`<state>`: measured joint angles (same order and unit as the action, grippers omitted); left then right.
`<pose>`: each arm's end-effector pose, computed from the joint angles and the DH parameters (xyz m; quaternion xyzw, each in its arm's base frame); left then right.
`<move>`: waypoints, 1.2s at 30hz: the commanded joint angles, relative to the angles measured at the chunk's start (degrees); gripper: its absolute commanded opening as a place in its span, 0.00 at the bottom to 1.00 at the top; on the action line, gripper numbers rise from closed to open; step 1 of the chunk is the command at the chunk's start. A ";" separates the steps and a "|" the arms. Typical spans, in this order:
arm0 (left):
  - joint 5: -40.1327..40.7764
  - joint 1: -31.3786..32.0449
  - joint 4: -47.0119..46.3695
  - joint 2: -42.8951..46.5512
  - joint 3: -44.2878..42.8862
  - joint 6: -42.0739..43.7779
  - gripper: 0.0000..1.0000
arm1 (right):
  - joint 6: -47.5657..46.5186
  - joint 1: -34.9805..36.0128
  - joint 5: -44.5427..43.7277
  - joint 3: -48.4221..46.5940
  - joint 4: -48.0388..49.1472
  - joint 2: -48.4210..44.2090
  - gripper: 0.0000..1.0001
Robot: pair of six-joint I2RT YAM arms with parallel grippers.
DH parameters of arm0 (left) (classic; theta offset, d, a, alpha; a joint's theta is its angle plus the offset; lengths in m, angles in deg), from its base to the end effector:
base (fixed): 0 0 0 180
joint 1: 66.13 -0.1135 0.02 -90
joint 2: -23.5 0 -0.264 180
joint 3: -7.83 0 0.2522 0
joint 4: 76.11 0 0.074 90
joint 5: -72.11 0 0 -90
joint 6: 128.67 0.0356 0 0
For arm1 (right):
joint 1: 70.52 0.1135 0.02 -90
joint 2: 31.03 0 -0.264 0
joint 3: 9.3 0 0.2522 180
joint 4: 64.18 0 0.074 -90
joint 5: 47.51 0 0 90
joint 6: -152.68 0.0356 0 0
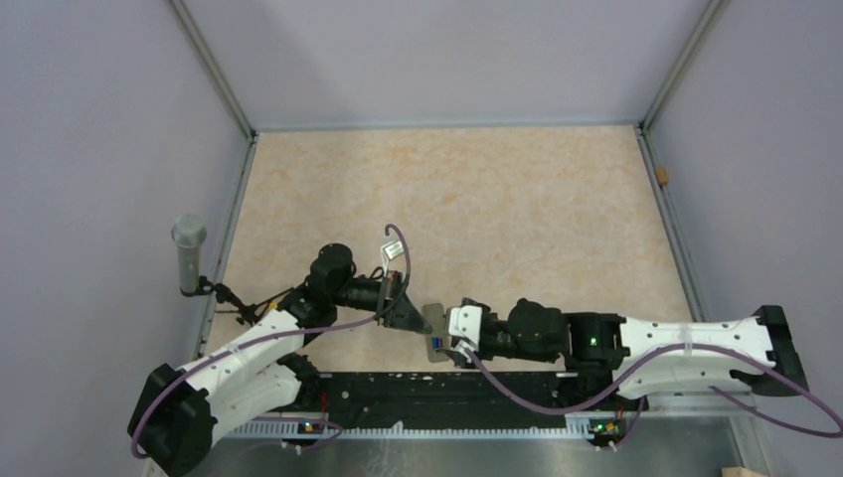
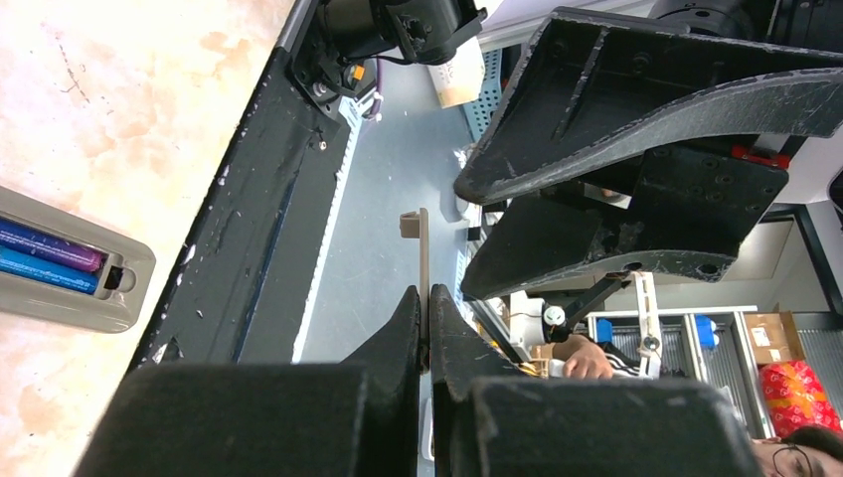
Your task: Load the batteries into the remote control
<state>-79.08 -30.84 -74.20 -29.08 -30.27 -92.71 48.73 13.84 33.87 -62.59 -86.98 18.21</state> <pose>0.1381 -0.1359 0.2344 0.1886 0.7297 -0.6523 0.0803 0.0252 0.2011 0.2962 -0.5845 0.5632 0.2849 0.5098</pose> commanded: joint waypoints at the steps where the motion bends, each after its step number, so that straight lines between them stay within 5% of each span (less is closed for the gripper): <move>1: -1.74 0.14 -1.69 1.49 -1.58 0.74 0.00 | -1.13 -1.39 1.35 -1.95 3.02 1.58 0.58; 20: -1.74 0.27 -3.60 1.36 -1.24 -1.53 0.00 | -2.48 -1.60 0.42 -1.03 4.04 2.67 0.38; 30: -1.07 0.28 -4.58 0.09 -0.81 -2.36 0.00 | -2.61 -1.58 -1.27 1.18 6.19 -0.21 0.12; 34: 0.14 0.15 -4.22 -0.78 -0.80 -2.24 0.19 | -1.38 -1.65 -1.77 1.17 5.51 -0.56 0.05; 36: 1.79 0.12 -2.21 -1.23 -1.21 -1.34 0.41 | -0.10 -1.60 -2.01 0.85 4.06 -0.42 0.04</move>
<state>-79.45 -30.77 -77.20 -29.47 -30.27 -95.62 46.45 12.81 33.15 -61.30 -84.75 19.17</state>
